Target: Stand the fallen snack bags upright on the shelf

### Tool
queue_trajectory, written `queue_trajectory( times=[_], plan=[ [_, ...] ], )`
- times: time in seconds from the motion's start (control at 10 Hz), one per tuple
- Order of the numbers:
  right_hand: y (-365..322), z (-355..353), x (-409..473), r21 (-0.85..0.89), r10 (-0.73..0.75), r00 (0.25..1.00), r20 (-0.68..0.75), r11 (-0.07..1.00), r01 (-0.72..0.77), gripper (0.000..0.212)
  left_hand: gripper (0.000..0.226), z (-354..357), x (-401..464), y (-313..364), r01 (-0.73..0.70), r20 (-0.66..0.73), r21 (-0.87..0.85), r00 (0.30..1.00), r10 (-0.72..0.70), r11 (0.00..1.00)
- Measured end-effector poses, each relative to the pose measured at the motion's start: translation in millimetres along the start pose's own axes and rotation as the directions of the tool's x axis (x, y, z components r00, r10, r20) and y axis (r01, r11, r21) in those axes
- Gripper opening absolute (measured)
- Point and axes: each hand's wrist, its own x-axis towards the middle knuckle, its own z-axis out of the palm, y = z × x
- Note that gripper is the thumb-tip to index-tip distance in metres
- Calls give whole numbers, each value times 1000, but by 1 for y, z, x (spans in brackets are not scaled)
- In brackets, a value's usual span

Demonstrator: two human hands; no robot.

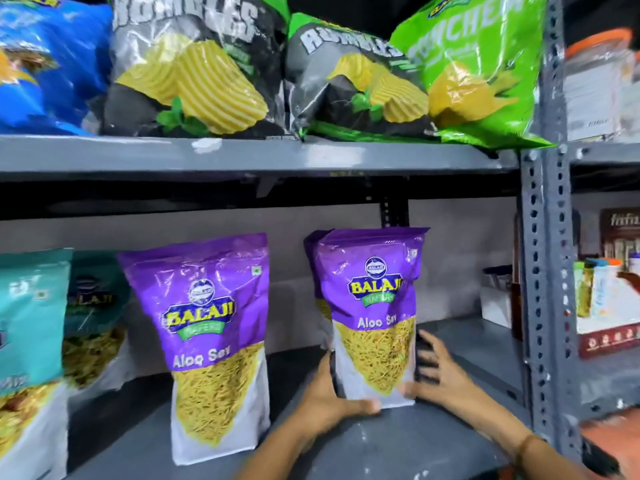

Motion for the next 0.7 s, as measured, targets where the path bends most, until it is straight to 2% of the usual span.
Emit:
queue_trajectory(
  times=[0.1,0.2,0.4,0.6,0.7],
  plan=[
    [5,1,7,50,-29,993,114,998,23,111,104,5,7,-10,32,-50,13,998,-32,999],
    [7,2,9,85,-54,986,158,995,41,107,94,8,5,-14,35,-110,29,993,-31,999],
    [6,2,6,69,-53,974,218,997,39,79,89,6,-7,-17,45,-168,70,985,-33,997],
    [9,4,10,71,-62,971,229,996,47,83,95,7,-14,-15,82,-208,113,976,-57,990],
    [3,3,5,43,-57,978,201,998,49,106,107,8,-24,-6,85,-177,65,982,-73,994]
  ],
)
